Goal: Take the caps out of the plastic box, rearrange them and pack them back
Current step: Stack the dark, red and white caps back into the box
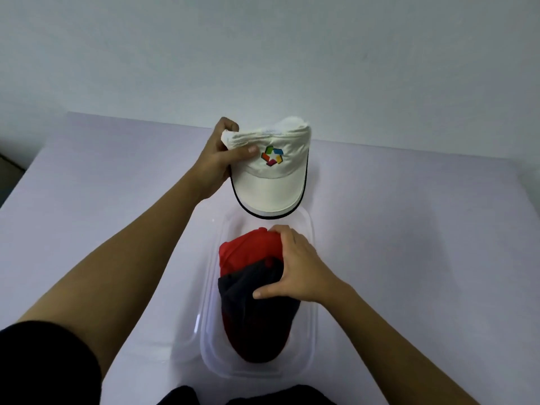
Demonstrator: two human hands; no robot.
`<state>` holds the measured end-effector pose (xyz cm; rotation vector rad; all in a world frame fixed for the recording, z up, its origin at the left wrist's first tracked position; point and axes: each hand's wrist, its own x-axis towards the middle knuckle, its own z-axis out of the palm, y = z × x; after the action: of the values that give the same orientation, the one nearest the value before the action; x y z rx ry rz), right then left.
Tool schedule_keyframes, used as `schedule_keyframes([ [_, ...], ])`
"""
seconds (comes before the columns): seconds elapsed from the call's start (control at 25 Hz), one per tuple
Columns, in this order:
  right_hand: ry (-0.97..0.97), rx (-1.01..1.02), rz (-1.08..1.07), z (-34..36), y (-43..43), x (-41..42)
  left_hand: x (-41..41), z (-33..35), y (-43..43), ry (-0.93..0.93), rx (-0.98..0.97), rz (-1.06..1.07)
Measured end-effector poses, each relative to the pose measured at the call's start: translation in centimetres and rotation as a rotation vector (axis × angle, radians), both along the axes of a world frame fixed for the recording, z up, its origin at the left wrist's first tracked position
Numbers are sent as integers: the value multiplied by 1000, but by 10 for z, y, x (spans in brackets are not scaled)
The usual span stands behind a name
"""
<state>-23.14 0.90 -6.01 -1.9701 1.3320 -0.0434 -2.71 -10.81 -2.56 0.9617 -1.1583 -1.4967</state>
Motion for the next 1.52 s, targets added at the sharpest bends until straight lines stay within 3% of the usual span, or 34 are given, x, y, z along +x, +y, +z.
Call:
schedule_keyframes([
  [0.12,-41,-22,3,4,5,-2,-10,-34,12,-231,4,-112],
  [0.28,-56,-44,-2,5,5,-4,-16,-72,35,-394,82,-193],
  [0.48,-69,-25,17,4,0,-3,-12,-83,43,-356,188,-188],
  [0.64,-304,-385,-267,-11,-25,-25,-9,-84,42,-310,226,-186],
  [0.72,-149,-387,-229,-21,-47,-43,-9,-84,40,-291,241,-187],
  [0.84,146,-244,14,-36,-67,-54,-11,-84,42,-276,278,-199],
  [0.96,285,-363,85,-42,-77,-52,-12,-82,43,-581,242,-240],
  [1.12,416,-402,170,-50,-85,-47,-2,-74,34,-1190,-29,-382],
  [1.2,431,-398,172,-54,-88,-42,-2,-73,32,-1384,-114,-427],
  [1.28,387,-354,134,-56,-90,-39,-3,-75,32,-1433,-102,-479],
  [1.36,364,-311,113,-58,-91,-40,-3,-77,30,-1363,-19,-511],
  [1.52,405,-391,81,-65,-87,-34,-7,-84,28,-1498,-168,-431],
])
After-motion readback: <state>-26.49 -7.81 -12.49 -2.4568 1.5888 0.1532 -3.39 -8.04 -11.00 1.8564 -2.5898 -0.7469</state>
